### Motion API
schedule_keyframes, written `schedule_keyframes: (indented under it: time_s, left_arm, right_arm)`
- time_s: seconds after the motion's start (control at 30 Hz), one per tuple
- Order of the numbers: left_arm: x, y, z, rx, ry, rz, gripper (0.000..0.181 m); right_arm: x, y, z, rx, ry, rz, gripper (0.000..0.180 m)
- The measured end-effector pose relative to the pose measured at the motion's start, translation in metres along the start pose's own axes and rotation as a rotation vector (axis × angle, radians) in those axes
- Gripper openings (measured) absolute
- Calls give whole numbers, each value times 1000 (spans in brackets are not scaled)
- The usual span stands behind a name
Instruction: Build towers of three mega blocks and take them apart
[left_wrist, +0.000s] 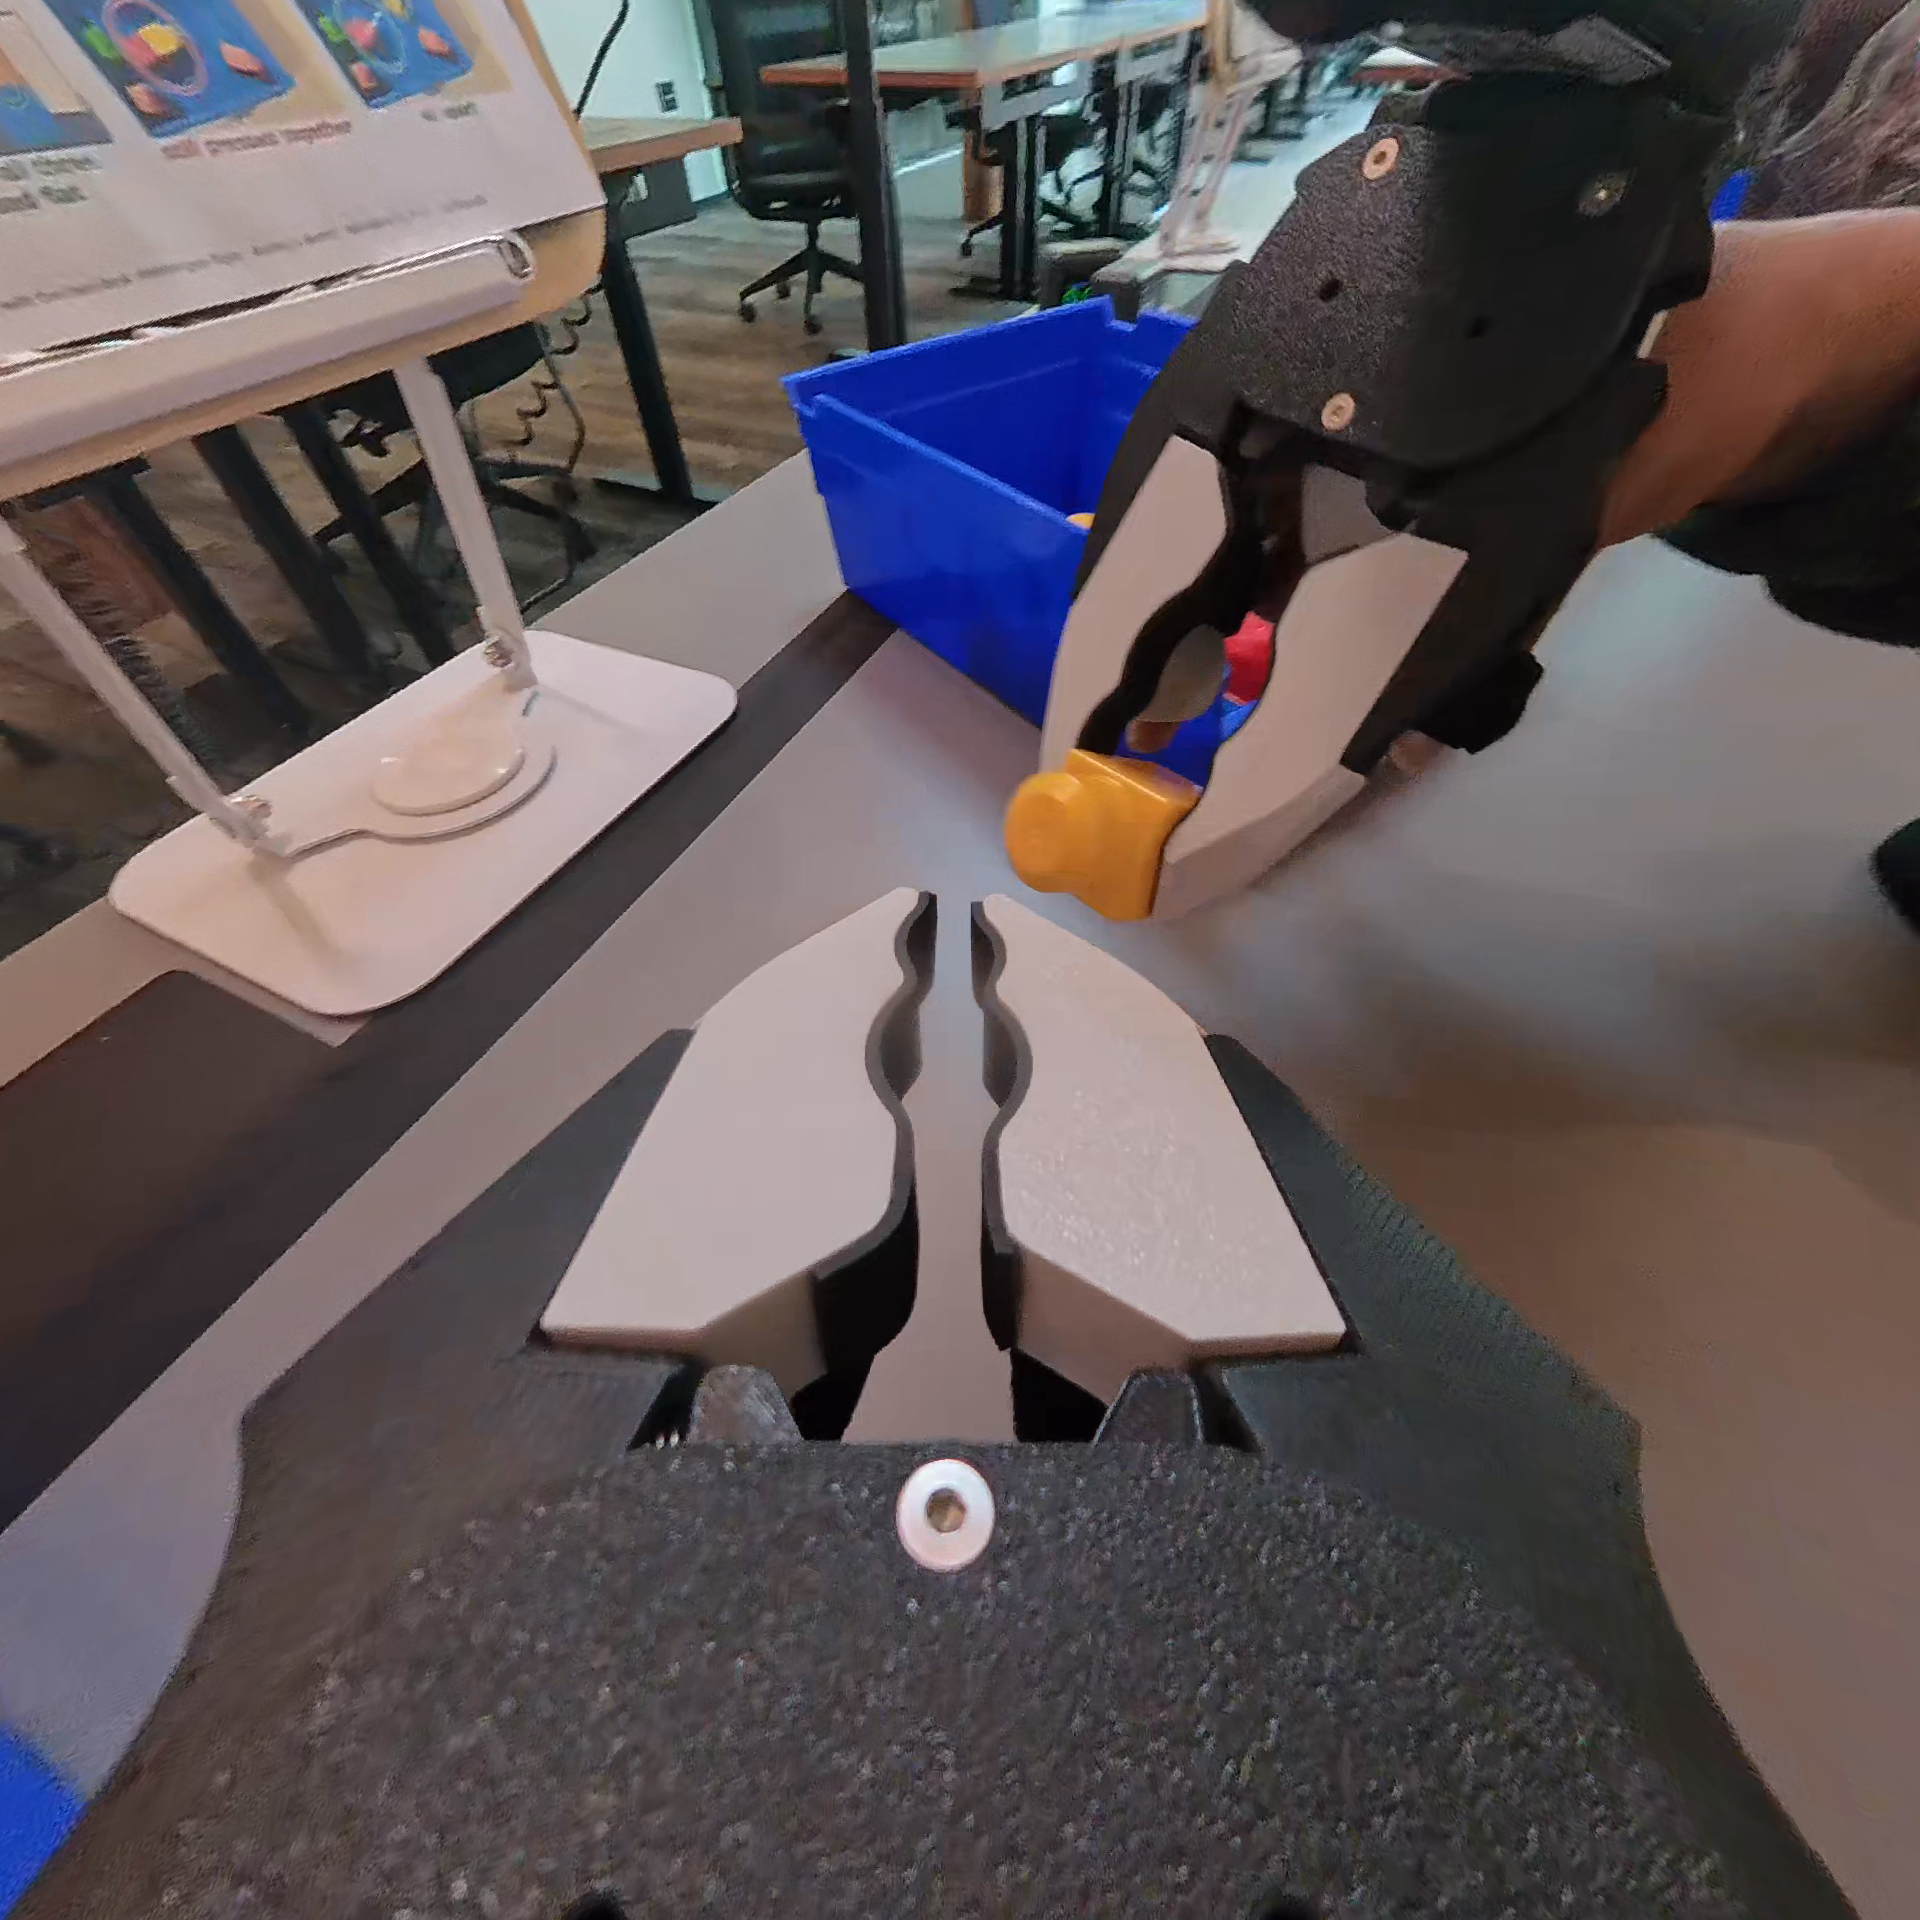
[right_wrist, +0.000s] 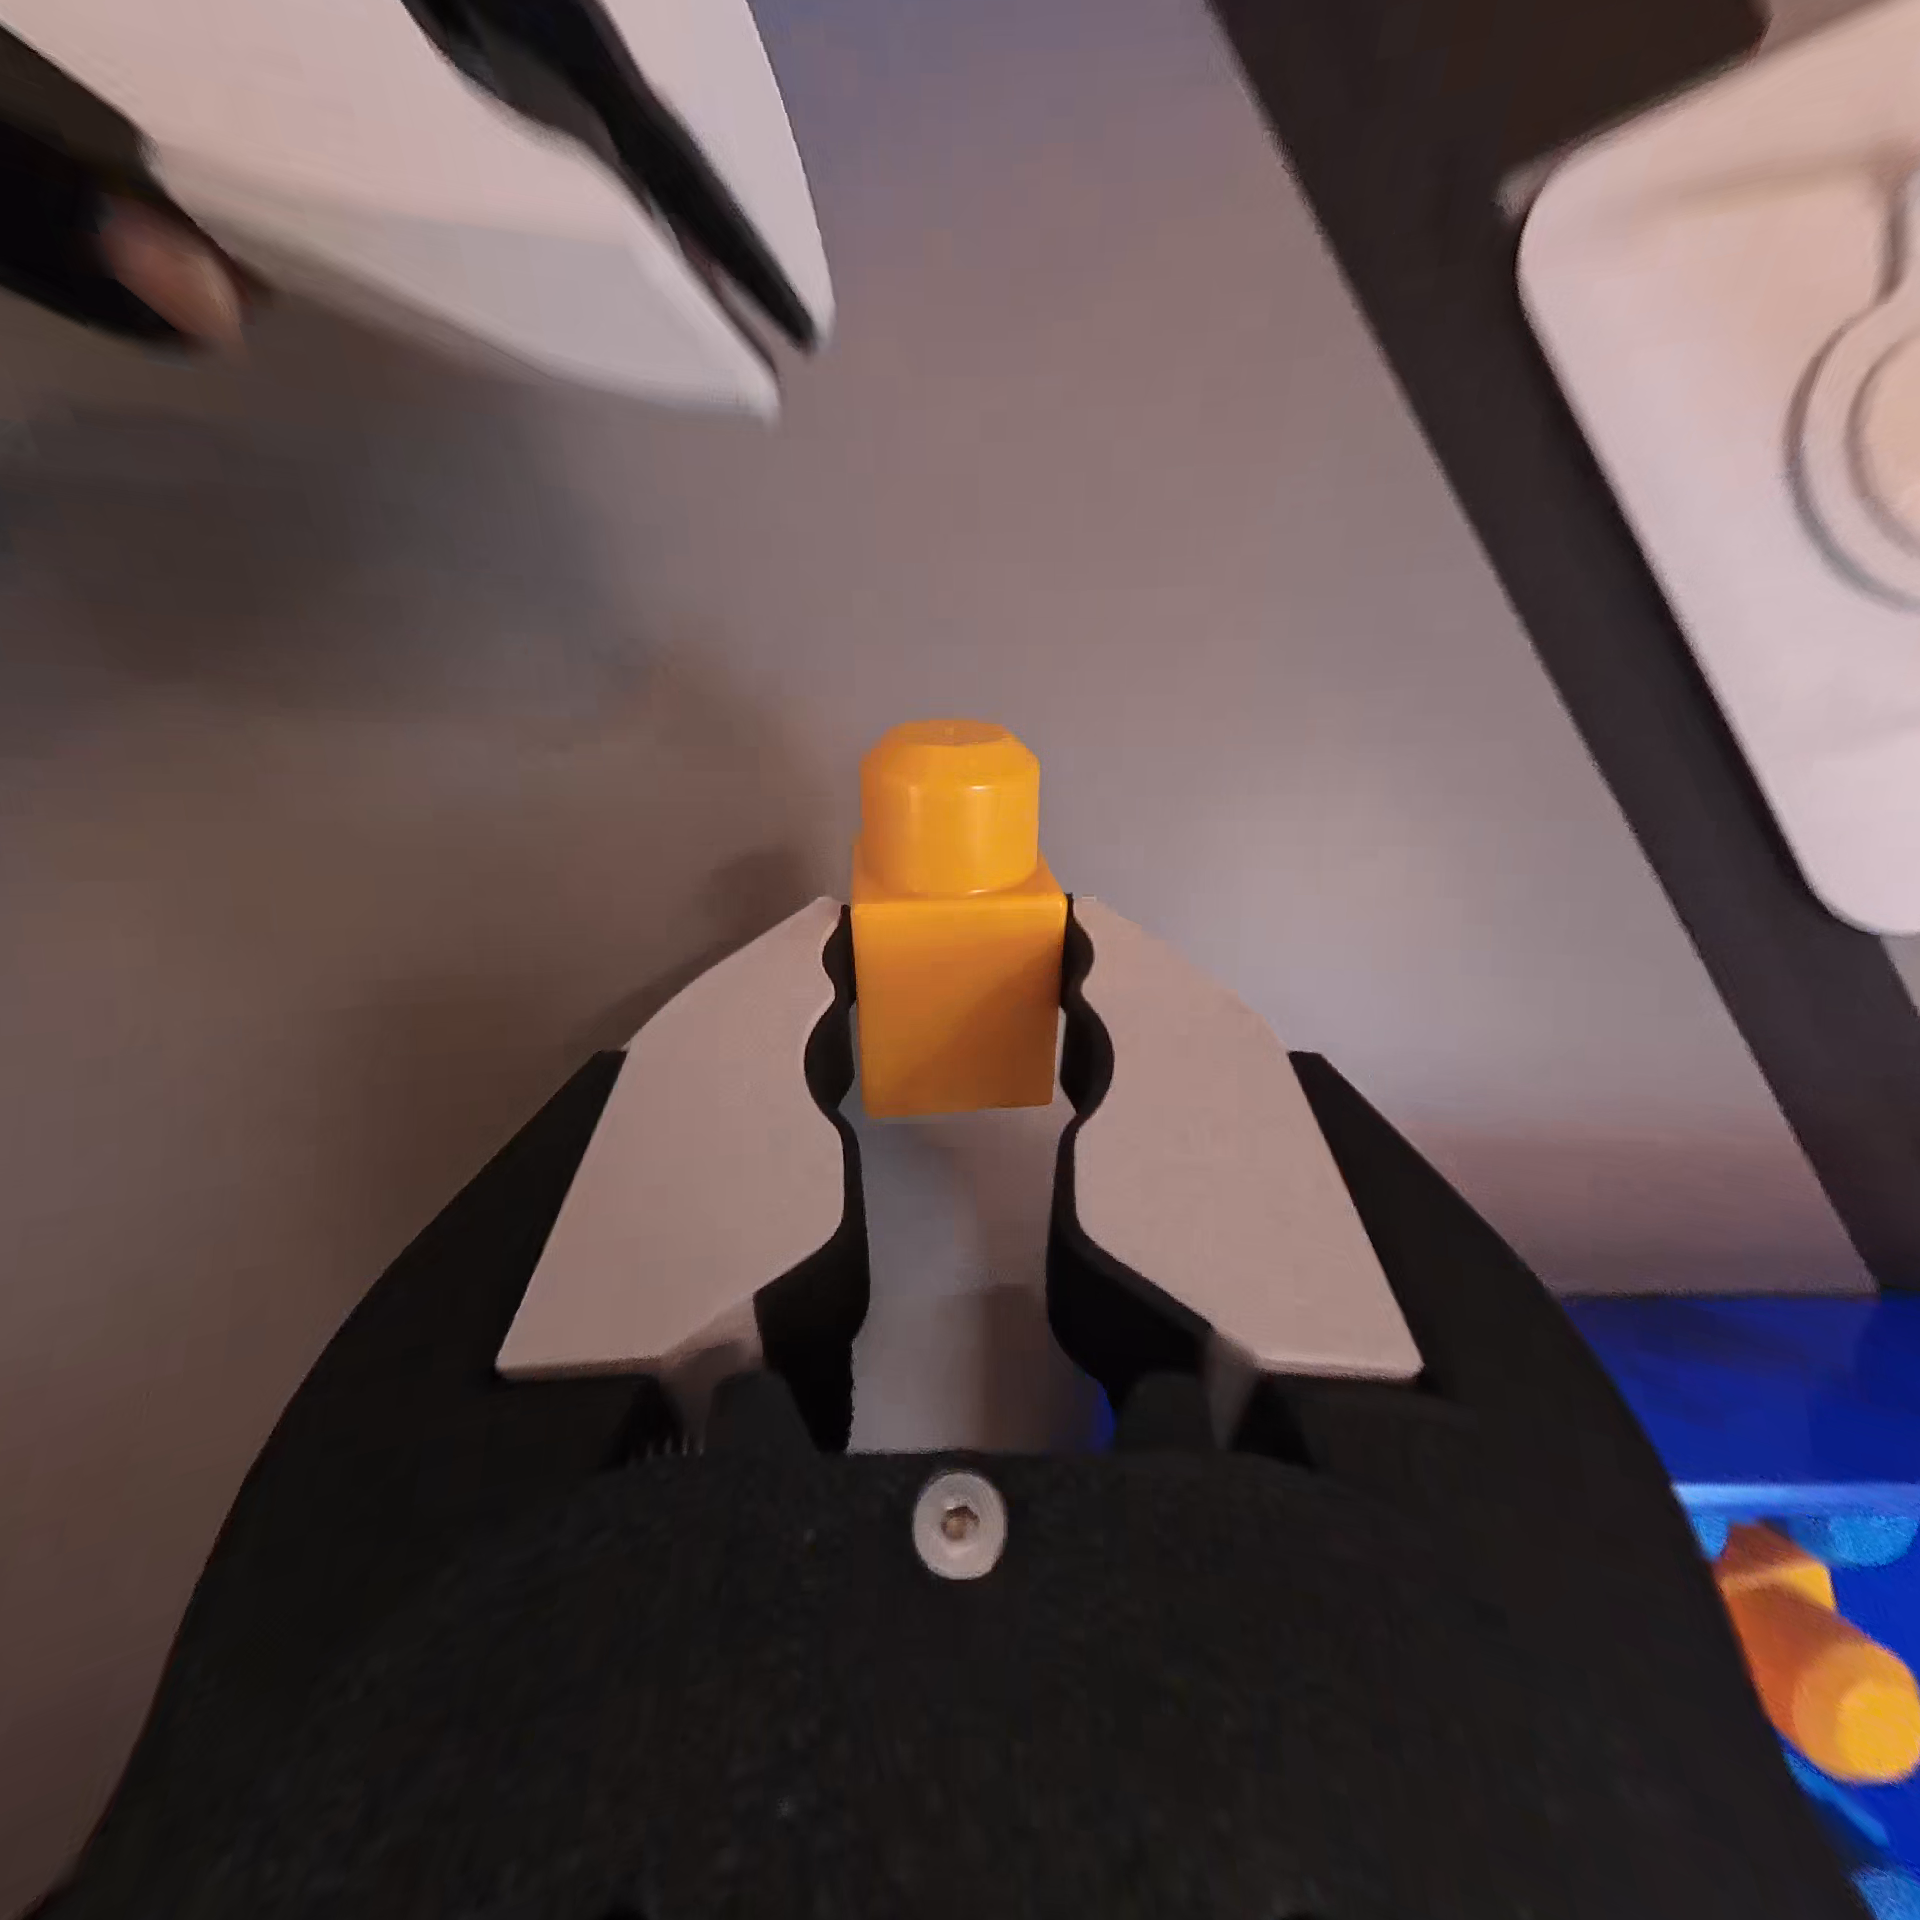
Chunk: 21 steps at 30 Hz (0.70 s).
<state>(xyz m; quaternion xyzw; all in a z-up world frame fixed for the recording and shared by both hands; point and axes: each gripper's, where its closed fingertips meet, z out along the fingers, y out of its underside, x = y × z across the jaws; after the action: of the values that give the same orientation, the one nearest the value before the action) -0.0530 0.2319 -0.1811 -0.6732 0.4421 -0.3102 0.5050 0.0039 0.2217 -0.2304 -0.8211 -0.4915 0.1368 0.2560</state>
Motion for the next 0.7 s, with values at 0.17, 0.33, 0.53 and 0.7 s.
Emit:
schedule_keyframes:
  time_s: [0.17,0.33,0.53,0.7]
  left_arm:
    - [21,-10,1,73,132,-37,15]
    - [48,-21,2,134,280,-52,31]
    - [77,-45,17,213,339,-33,42]
    - [83,-50,9,229,385,-28,39]
  right_arm:
    - [-13,-39,-33,327,-80,-12,37]
    - [-29,-66,-74,663,-218,35,37]
    - [-47,-82,-102,950,-366,122,37]
    - [-56,-77,-97,966,-387,106,37]
